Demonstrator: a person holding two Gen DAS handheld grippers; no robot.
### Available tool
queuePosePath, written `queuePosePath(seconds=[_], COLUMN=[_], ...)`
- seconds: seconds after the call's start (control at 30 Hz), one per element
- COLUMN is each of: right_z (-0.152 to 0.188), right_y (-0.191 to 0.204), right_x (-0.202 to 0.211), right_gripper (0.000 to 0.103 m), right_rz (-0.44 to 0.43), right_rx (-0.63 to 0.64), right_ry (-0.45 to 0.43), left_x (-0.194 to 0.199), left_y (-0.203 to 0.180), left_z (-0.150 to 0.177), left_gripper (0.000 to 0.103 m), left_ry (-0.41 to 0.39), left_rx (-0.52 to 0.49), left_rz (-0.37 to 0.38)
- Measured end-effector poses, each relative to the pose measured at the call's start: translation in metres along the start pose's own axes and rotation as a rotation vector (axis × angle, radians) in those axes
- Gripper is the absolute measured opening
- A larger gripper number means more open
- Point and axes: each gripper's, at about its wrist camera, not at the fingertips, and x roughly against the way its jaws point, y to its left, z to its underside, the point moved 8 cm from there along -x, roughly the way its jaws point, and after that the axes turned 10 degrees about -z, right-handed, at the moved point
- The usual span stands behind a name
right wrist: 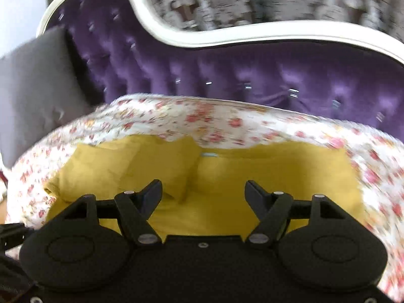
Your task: Fold small clothes
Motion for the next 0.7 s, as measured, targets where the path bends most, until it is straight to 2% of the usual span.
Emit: queuePosePath(seconds=[0.1,0.17,0.2,0.23,0.33,0.43,0.5,0.6,0.67,0.7], right_z=[-0.001,0.002,0.005,0.006,-0.004,-0.015,-0.01,0.011,0.019,0.019], right_y=[0.027,0.039,0.042,0.044,0.04,0.007,-0.022,-0.06,-0.077,-0.08], right_x=[-0.023,-0.039,-0.047,-0.052,-0.038,-0.008,0.009,0.017,0.025,0.031], right_gripper=[0.073,0.062,0.026,0.012,0.011,0.011,0.012,0.023,0.031,0.043], right_rz=[0.012,0.026,0.028,0.026,0.045,0.072,0.147,0.215,0.258,0.27], right_rx=[0.15,0.224,0.244,0.249,0.204,0.053,-0.011,-0.083,-0.131,-0.143], right_ry=[0.033,0.086,0.12,0.145,0.087,0.021,0.016,0.092,0.081,0.051], left_x=[0.002,0.0,-0.001,-0.001,-0.001,-0.001,-0.002,-0.001,0.0,0.0], left_y=[-0.002,-0.004,-0.006,-0.007,-0.005,-0.002,-0.003,-0.002,-0.002,-0.002], left_z=[0.0,0.0,0.0,0.0,0.001,0.001,0.002,0.004,0.004,0.005], left_gripper=[0.08,0.081,0.082,0.082,0.082,0.082,0.082,0.082,0.082,0.082], left_ry=[-0.03,-0.032,-0.033,-0.033,-0.035,-0.036,-0.037,-0.039,-0.041,-0.041], left_rx=[-0.014,-0.031,-0.04,-0.047,-0.034,-0.02,-0.024,-0.024,-0.021,-0.019], left_rz=[-0.01,-0.031,-0.036,-0.039,-0.028,-0.017,-0.02,-0.022,-0.019,-0.018])
